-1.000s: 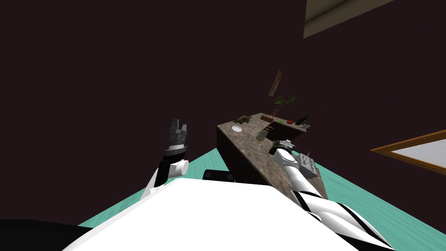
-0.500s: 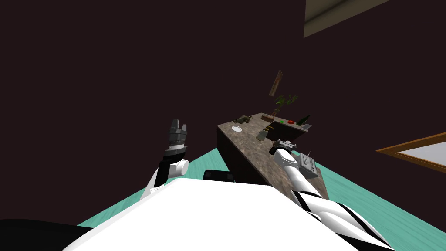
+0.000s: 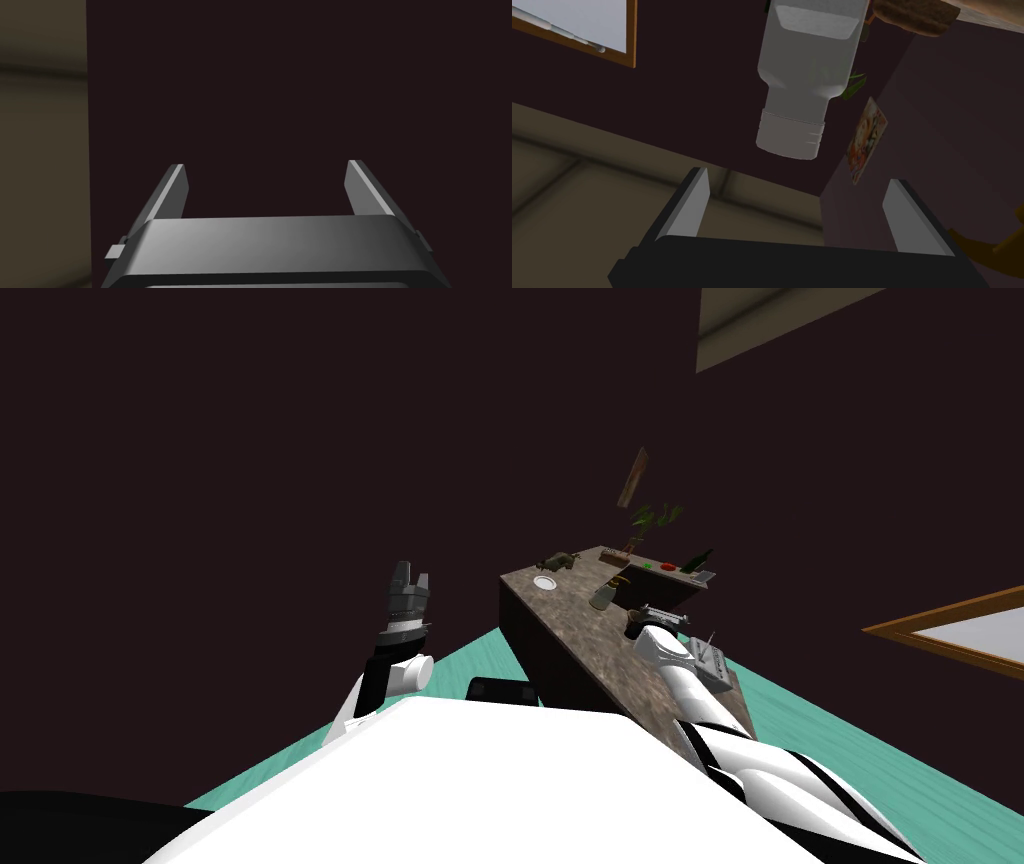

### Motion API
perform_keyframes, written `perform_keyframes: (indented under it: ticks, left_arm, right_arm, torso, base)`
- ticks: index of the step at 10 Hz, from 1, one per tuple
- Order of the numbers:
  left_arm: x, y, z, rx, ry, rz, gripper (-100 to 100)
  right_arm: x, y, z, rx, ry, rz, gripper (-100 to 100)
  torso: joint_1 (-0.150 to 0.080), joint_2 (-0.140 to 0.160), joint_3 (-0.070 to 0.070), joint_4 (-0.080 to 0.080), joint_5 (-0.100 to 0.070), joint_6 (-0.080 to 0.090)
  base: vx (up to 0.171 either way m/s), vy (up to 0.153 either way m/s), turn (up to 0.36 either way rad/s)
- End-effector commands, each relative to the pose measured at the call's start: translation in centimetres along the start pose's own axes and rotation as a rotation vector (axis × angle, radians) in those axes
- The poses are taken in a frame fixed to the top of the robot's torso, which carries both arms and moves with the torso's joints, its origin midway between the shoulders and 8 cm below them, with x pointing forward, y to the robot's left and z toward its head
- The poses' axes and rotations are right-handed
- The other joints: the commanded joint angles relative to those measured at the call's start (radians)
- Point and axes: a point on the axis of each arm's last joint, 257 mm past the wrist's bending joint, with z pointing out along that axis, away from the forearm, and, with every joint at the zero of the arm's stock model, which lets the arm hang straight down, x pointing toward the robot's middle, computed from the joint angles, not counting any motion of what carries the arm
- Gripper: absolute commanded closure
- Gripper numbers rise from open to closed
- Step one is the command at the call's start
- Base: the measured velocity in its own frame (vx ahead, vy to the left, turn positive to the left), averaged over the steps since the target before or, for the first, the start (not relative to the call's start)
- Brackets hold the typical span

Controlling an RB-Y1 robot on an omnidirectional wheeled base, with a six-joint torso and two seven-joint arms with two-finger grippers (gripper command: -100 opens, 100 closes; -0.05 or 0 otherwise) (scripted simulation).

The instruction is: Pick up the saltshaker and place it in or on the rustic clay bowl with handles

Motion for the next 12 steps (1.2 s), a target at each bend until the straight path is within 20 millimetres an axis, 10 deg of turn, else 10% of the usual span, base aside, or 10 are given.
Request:
perform_keyframes:
  ticks: [1, 6, 7, 12]
  left_arm:
    - [0.0, 0.0, 0.0, 0.000, 0.000, 0.000, 0]
    - [0.0, 0.0, 0.0, 0.000, 0.000, 0.000, 0]
    - [0.0, 0.0, 0.0, 0.000, 0.000, 0.000, 0]
    - [0.0, 0.0, 0.0, 0.000, 0.000, 0.000, 0]
  right_arm:
    - [-0.9, -0.4, 1.0, -0.003, -0.003, -0.004, -100]
    - [-3.3, -1.8, 2.8, -0.005, -0.013, 0.003, -100]
    - [-3.3, -1.8, 2.9, -0.007, -0.013, 0.001, 0]
    - [-3.3, -1.8, 2.9, -0.007, -0.013, 0.001, 0]
  torso:
    - [0.000, 0.000, 0.000, 0.000, 0.000, 0.000]
    - [0.000, 0.000, 0.000, 0.000, 0.000, 0.000]
    - [-0.002, 0.000, 0.000, 0.000, -0.001, 0.000]
    - [-0.005, -0.001, -0.001, 0.000, -0.001, 0.000]
  base:
    - [-0.007, 0.075, -0.023]
    - [-0.014, 0.061, -0.019]
    - [-0.002, 0.007, 0.001]
    - [0.000, 0.000, 0.000]
